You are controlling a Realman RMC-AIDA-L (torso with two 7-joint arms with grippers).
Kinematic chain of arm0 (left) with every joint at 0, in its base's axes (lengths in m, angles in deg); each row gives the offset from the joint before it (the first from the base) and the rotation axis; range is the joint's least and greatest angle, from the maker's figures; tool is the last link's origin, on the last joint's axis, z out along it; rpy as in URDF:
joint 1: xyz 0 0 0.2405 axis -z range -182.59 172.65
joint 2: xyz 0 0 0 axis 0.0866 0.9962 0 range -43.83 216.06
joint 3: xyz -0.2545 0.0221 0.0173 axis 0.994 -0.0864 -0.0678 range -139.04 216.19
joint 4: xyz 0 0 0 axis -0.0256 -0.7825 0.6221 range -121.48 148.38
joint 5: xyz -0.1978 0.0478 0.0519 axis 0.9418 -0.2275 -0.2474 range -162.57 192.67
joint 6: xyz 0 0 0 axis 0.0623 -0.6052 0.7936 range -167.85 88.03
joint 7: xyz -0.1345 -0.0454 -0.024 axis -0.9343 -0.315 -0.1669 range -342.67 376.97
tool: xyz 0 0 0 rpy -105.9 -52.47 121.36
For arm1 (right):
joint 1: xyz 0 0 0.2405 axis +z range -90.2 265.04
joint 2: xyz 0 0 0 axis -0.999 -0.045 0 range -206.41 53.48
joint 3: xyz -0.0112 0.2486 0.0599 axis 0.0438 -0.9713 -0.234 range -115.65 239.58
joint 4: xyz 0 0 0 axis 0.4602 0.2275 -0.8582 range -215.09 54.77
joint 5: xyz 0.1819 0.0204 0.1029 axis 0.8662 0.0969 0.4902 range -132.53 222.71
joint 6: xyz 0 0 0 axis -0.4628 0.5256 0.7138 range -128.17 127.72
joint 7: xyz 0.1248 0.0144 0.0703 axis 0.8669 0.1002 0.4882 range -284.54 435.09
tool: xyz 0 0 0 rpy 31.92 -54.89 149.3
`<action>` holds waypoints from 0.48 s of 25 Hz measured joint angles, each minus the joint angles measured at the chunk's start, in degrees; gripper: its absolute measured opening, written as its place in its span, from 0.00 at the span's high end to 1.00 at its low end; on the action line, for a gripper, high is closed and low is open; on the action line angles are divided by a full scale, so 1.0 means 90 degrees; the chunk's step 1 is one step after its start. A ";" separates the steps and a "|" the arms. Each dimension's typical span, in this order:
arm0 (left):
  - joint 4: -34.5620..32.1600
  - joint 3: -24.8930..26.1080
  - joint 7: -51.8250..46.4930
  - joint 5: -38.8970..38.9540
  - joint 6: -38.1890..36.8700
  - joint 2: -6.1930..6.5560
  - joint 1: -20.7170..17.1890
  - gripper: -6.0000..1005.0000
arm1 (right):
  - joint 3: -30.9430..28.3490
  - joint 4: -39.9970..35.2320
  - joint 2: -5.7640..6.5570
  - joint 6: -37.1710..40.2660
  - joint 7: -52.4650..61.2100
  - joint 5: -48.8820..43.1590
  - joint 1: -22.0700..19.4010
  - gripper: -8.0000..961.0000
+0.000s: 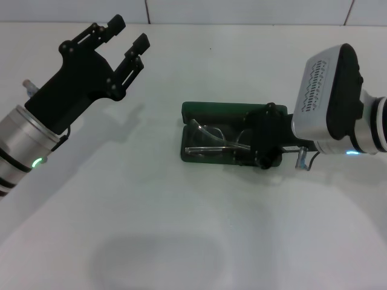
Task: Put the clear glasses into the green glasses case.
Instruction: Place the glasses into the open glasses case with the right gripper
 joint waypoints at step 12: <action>0.0022 0.0001 0.0000 0.0000 0.0057 0.0017 0.0167 0.52 | -0.0121 0.0749 -0.0030 0.0355 0.0090 0.0033 0.0598 0.46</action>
